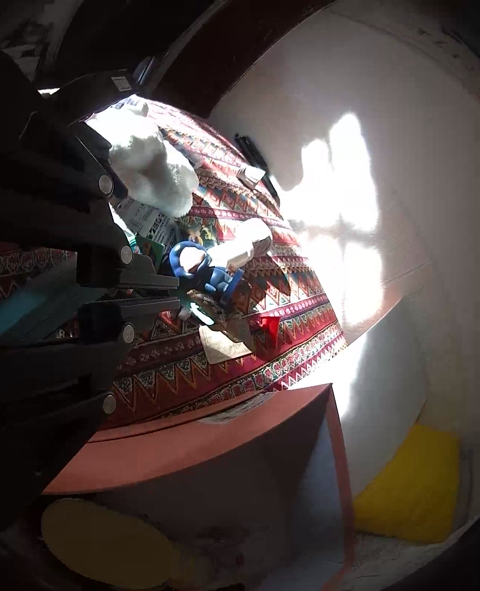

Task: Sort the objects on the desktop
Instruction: 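Move both tools back to the pile and reach for the teal glasses case, then grasp green tape measure with left tool while right tool grasps teal glasses case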

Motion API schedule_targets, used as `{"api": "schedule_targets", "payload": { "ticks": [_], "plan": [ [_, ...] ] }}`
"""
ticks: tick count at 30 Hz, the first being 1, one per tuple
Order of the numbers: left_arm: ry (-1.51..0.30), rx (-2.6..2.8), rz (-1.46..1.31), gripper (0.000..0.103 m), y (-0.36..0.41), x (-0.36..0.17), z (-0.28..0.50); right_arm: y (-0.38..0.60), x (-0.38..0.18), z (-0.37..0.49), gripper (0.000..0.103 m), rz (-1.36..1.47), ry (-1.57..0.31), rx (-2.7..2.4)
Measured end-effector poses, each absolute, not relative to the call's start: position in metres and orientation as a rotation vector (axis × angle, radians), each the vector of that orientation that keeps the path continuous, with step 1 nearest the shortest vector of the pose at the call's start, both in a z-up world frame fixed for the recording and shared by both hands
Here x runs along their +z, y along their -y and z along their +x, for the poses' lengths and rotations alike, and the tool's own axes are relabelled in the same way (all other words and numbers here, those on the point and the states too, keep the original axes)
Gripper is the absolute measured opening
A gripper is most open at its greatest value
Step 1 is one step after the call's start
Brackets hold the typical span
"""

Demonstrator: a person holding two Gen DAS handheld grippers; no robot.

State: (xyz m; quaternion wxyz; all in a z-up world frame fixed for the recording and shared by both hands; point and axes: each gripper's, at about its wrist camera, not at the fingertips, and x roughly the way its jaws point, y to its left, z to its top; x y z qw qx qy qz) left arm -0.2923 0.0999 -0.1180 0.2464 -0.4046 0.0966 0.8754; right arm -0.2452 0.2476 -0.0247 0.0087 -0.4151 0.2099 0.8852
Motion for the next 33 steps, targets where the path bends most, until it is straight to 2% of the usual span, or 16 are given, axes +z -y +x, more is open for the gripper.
{"api": "schedule_targets", "payload": {
  "ticks": [1,2,3,4,5,7,8,10,15,20,23,26,27,29,32,33],
  "plan": [
    [-0.237,2.376,-1.132,0.094,-0.102,-0.120,-0.300,-0.245,-0.031,-0.251,0.035,-1.364,-0.596,2.749],
    [-0.209,2.374,-1.162,0.094,-0.103,-0.123,-0.309,-0.241,-0.037,-0.254,0.062,-1.433,-0.544,2.749],
    [-0.183,2.378,-1.181,0.093,-0.104,-0.127,-0.316,-0.238,-0.043,-0.258,0.071,-1.491,-0.493,2.757],
    [-0.179,2.394,-1.175,0.091,-0.105,-0.130,-0.318,-0.235,-0.049,-0.260,0.071,-1.538,-0.432,2.757],
    [-0.225,2.432,-1.141,0.079,-0.109,-0.133,-0.315,-0.233,-0.052,-0.260,0.071,-1.559,-0.375,2.750],
    [-0.300,2.499,-1.076,0.069,-0.115,-0.137,-0.307,-0.234,-0.055,-0.258,0.071,-1.576,-0.282,2.735],
    [-0.256,2.496,-1.076,0.059,-0.111,-0.137,-0.305,-0.235,-0.057,-0.257,0.073,-1.582,-0.259,2.728],
    [-0.177,2.486,-1.075,0.059,-0.104,-0.136,-0.301,-0.244,-0.057,-0.253,0.075,-1.603,-0.270,2.723],
    [-0.217,2.480,-1.098,0.059,-0.088,-0.129,-0.282,-0.237,-0.062,-0.240,0.076,-1.687,-0.236,2.731],
    [-0.113,2.528,-1.118,0.059,-0.033,-0.115,-0.228,-0.207,-0.088,-0.229,0.080,-1.866,0.026,2.704],
    [-0.056,2.542,-1.190,0.059,0.000,-0.118,-0.192,-0.188,-0.103,-0.225,0.089,-1.935,0.156,2.713],
    [-0.107,2.539,-1.271,0.058,0.017,-0.138,-0.161,-0.165,-0.116,-0.224,0.099,-1.928,0.353,2.702],
    [-0.168,2.546,-1.256,0.059,0.017,-0.141,-0.154,-0.156,-0.120,-0.224,0.095,-1.903,0.450,2.705],
    [-0.276,2.569,-1.209,0.064,0.012,-0.141,-0.147,-0.140,-0.128,-0.226,0.069,-1.877,0.571,2.684],
    [-0.251,2.593,-1.200,0.089,0.017,-0.141,-0.149,-0.136,-0.119,-0.230,0.068,-1.871,0.420,2.713],
    [-0.220,2.600,-1.205,0.091,0.020,-0.140,-0.152,-0.136,-0.114,-0.229,0.068,-1.863,0.360,2.739]
  ]
}}
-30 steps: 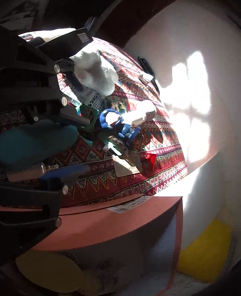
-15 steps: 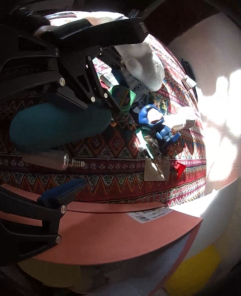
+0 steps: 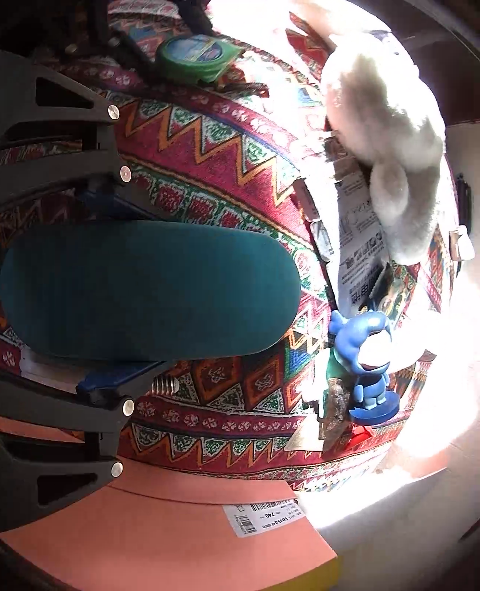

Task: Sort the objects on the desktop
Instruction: 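Grasp green tape measure with left tool while right tool grasps teal glasses case, then carry tape measure and glasses case into the orange box and release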

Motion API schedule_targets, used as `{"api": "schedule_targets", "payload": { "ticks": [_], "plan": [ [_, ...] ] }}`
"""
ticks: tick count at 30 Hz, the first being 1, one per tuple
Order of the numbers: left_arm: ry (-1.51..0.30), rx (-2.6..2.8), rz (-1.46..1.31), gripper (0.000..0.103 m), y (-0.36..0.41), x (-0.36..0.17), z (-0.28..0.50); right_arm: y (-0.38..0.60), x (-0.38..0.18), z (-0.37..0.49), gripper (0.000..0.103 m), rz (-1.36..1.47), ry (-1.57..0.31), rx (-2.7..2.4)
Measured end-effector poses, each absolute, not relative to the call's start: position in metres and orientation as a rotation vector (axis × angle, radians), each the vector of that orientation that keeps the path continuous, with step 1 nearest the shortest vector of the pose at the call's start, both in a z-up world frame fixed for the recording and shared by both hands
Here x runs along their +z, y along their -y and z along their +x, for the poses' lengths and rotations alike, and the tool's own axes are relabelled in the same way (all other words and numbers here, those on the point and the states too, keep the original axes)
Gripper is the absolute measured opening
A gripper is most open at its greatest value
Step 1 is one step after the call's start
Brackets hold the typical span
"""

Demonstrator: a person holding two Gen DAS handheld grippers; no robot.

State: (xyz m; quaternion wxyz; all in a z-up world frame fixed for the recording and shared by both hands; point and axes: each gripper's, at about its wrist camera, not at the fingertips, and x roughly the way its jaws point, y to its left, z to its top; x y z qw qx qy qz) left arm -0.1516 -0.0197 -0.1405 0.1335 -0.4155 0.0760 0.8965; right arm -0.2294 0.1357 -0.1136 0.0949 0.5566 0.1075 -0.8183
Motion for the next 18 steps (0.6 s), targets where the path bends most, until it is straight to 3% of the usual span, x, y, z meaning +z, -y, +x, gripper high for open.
{"api": "schedule_targets", "payload": {
  "ticks": [4,6,12,18],
  "plan": [
    [-0.064,2.619,-1.234,0.084,0.033,-0.141,-0.163,-0.127,-0.083,-0.216,0.068,1.540,-0.265,-2.460],
    [-0.059,2.650,-1.237,0.060,0.033,-0.141,-0.164,-0.121,-0.070,-0.210,0.068,1.491,-0.255,-2.489],
    [0.062,2.650,-1.218,0.060,0.040,-0.128,-0.144,-0.119,-0.053,-0.204,0.068,1.470,-0.177,-2.547],
    [0.009,2.692,-1.074,0.060,0.026,-0.080,-0.117,-0.132,-0.026,-0.188,0.068,1.387,-0.113,-2.595]
  ]
}}
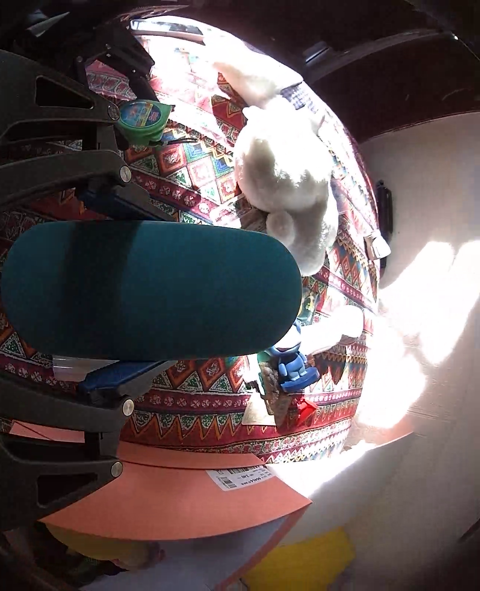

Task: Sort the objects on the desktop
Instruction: 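Carry tape measure and glasses case into the orange box and release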

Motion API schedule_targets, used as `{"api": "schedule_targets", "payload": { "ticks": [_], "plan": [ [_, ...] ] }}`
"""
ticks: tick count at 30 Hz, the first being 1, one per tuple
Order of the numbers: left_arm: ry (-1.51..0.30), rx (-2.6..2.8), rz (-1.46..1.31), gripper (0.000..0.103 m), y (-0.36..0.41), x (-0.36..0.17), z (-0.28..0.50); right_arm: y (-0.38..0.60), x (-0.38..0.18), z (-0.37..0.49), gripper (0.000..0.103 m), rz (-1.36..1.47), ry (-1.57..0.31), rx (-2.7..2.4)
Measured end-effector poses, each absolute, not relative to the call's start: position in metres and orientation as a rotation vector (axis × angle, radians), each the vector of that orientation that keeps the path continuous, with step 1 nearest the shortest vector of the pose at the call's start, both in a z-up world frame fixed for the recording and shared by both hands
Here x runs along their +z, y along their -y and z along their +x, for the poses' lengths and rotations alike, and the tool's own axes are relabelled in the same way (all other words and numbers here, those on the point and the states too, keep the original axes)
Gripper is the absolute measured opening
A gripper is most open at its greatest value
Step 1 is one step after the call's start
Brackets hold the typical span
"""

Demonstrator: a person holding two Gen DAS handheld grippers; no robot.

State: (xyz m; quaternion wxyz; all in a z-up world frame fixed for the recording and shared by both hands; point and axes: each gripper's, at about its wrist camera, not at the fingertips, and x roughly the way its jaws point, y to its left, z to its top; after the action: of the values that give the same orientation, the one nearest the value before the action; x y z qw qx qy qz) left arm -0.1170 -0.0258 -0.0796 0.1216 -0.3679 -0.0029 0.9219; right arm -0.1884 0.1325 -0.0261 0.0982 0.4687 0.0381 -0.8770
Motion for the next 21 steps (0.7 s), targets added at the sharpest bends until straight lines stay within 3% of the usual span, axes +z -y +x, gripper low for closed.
{"api": "schedule_targets", "payload": {
  "ticks": [12,21],
  "plan": [
    [-0.044,2.672,-0.839,0.060,-0.036,0.005,-0.090,-0.173,0.035,-0.143,0.068,1.213,-0.058,-2.727],
    [-0.117,2.572,-0.728,0.060,-0.117,0.038,-0.088,-0.241,0.071,-0.108,0.068,1.099,-0.010,-2.925]
  ]
}}
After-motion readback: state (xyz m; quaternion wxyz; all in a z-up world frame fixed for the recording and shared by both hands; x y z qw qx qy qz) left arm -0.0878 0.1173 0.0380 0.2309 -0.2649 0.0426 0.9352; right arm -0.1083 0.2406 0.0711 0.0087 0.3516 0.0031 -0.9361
